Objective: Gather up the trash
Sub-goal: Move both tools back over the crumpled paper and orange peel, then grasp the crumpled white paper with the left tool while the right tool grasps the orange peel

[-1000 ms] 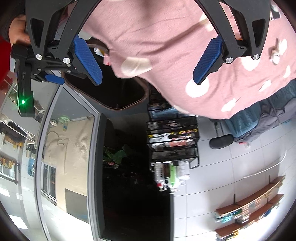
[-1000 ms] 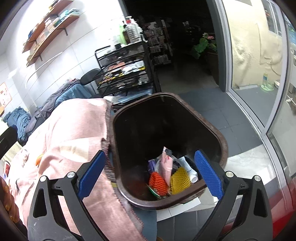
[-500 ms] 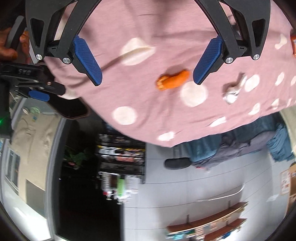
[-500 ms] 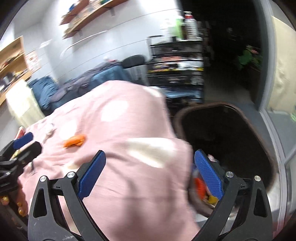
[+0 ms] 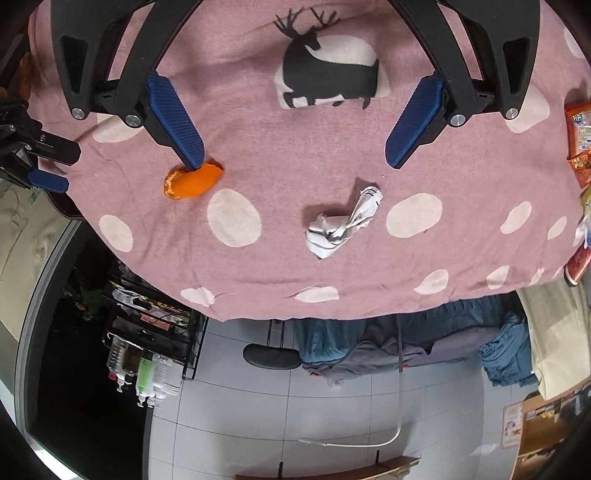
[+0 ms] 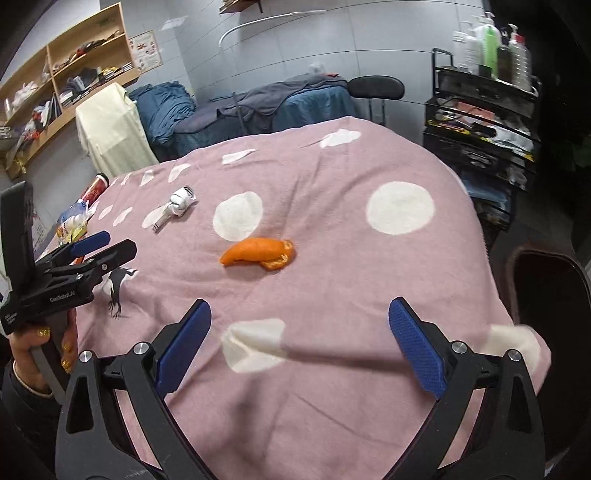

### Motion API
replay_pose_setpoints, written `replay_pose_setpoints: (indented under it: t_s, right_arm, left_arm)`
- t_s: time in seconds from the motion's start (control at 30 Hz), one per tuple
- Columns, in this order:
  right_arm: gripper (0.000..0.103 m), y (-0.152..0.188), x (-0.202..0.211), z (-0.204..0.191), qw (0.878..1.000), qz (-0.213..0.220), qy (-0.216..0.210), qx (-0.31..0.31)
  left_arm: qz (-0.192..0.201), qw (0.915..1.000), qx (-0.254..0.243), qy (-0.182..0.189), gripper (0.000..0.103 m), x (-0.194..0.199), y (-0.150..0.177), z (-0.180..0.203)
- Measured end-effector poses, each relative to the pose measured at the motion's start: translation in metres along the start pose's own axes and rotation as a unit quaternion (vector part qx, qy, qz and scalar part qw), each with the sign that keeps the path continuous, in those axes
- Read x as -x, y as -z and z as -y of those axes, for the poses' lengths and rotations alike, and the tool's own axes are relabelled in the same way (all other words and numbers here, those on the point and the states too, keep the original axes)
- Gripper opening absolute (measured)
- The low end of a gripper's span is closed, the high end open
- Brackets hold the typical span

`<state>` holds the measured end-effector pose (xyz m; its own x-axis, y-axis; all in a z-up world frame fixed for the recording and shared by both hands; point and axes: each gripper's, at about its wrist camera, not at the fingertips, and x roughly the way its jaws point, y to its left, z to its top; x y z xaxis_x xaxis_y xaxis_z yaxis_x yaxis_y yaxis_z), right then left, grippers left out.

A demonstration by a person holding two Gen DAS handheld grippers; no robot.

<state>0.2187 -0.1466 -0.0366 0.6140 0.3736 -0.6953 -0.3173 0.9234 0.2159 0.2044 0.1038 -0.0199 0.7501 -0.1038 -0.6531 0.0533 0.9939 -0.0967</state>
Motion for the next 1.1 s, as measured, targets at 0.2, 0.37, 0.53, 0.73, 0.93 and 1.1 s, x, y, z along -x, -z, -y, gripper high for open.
replay_pose_setpoints:
  t_s: [0.2, 0.37, 0.53, 0.73, 0.93, 1.1]
  right_arm:
    - [0.096, -0.019, -0.030, -0.022, 0.999, -0.026, -0.018, 0.030]
    - [0.096, -0.025, -0.046, -0.033, 0.998, -0.047, -0.014, 0.050]
    - [0.096, -0.025, -0.054, -0.030, 0.997, -0.063, -0.013, 0.041]
    - [0.096, -0.024, -0.063, -0.033, 0.995, -0.079, -0.018, 0.051]
    - [0.096, -0.035, -0.074, -0.050, 0.990, -0.078, -0.001, 0.120]
    - [0.091, -0.049, -0.098, -0.064, 0.977, -0.103, 0.021, 0.185]
  left_arm:
    - [-0.027, 0.9995, 0.013, -0.007, 0.095, -0.032, -0.027, -0.024]
    - [-0.053, 0.9977, -0.030, -0.031, 0.087, -0.065, -0.046, -0.019]
    - [-0.085, 0.9931, -0.063, -0.051, 0.067, -0.101, -0.053, -0.013]
    - [-0.078, 0.9950, -0.040, -0.048, 0.037, -0.097, -0.048, -0.017]
    - [-0.046, 0.9975, -0.032, -0.042, 0.036, -0.057, -0.034, -0.014]
    - [-0.024, 0.9975, -0.042, -0.052, 0.037, -0.029, -0.023, -0.005]
